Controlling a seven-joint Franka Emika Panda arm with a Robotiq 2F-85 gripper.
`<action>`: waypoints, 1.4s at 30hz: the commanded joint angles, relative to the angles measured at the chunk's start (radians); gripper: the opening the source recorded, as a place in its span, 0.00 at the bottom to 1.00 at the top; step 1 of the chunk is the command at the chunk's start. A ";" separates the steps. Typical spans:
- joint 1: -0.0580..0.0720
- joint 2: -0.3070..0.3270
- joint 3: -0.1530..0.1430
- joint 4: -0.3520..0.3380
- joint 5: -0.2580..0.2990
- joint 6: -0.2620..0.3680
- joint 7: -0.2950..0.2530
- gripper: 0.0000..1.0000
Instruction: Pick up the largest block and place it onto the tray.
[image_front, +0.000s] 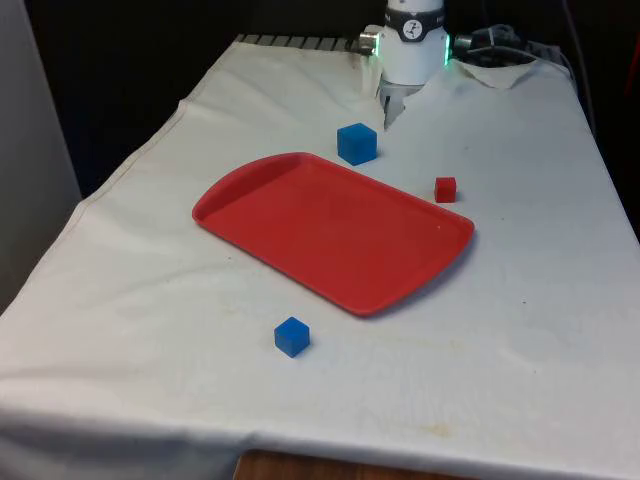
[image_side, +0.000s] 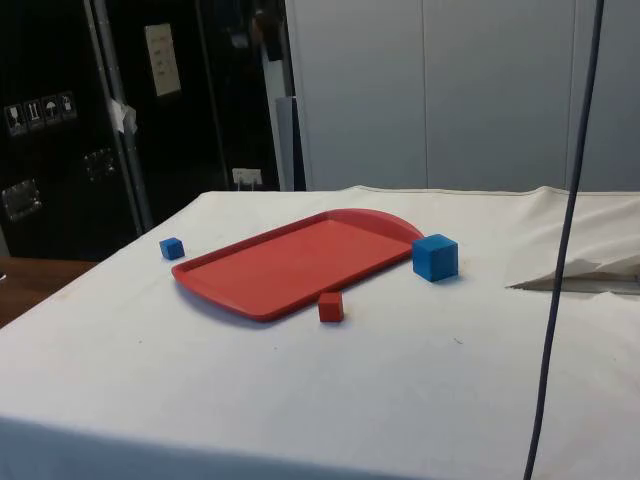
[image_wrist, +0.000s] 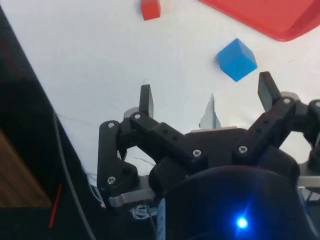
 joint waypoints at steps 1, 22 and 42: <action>0.000 0.000 -0.001 -0.003 -0.004 0.000 0.000 1.00; -0.003 -0.034 -0.018 -0.172 -0.063 0.079 0.000 1.00; -0.010 -0.044 -0.046 -0.344 -0.064 0.193 -0.036 1.00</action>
